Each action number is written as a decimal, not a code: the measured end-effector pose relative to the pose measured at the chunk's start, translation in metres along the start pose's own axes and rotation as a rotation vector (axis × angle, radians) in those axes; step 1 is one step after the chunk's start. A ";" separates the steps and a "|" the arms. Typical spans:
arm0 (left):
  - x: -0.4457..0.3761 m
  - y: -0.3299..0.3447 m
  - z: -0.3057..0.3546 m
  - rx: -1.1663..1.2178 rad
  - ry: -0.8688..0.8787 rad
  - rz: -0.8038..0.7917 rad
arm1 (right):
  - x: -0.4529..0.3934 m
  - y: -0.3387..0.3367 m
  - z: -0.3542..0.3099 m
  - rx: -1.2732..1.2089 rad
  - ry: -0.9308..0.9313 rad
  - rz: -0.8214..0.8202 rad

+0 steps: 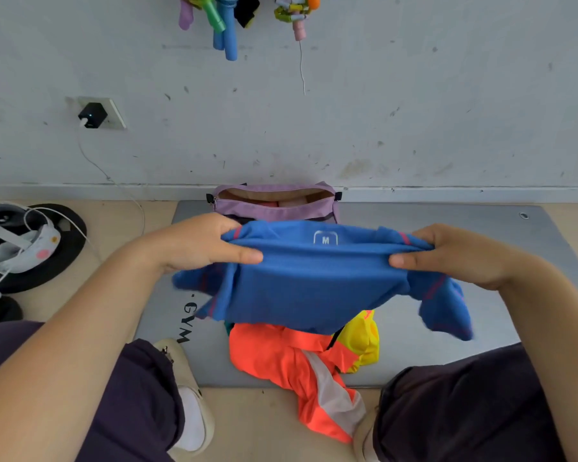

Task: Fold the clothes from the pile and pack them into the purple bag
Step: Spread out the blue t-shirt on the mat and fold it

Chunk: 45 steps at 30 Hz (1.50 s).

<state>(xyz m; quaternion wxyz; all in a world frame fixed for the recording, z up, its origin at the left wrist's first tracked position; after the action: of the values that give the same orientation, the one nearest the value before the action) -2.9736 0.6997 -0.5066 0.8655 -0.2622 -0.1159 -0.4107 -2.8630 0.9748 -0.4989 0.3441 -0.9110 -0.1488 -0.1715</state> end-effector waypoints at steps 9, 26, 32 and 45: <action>0.004 0.008 0.021 0.363 0.110 -0.119 | 0.003 -0.003 -0.011 -0.263 -0.056 -0.026; 0.000 -0.002 0.016 0.386 0.133 0.027 | 0.001 -0.017 -0.002 -0.230 -0.039 0.118; 0.003 0.009 -0.015 -0.148 -0.175 -0.147 | 0.002 -0.001 0.008 0.141 0.095 -0.049; -0.016 -0.080 0.025 0.200 0.187 0.478 | -0.012 -0.085 -0.019 -0.128 0.011 0.516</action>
<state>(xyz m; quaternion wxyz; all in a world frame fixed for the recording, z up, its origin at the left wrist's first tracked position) -3.0455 0.6818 -0.4634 0.9664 -0.1563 -0.0103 -0.2037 -2.9106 1.0215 -0.4418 0.3191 -0.9377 0.1015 -0.0923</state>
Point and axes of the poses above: each hand's wrist, its own x-axis away from the middle knuckle, its own y-axis out of the palm, z = x × y, the point moved 8 cm from there along -x, towards the middle knuckle, and after that the axes turned 12 degrees about x, right-handed, at the moved point
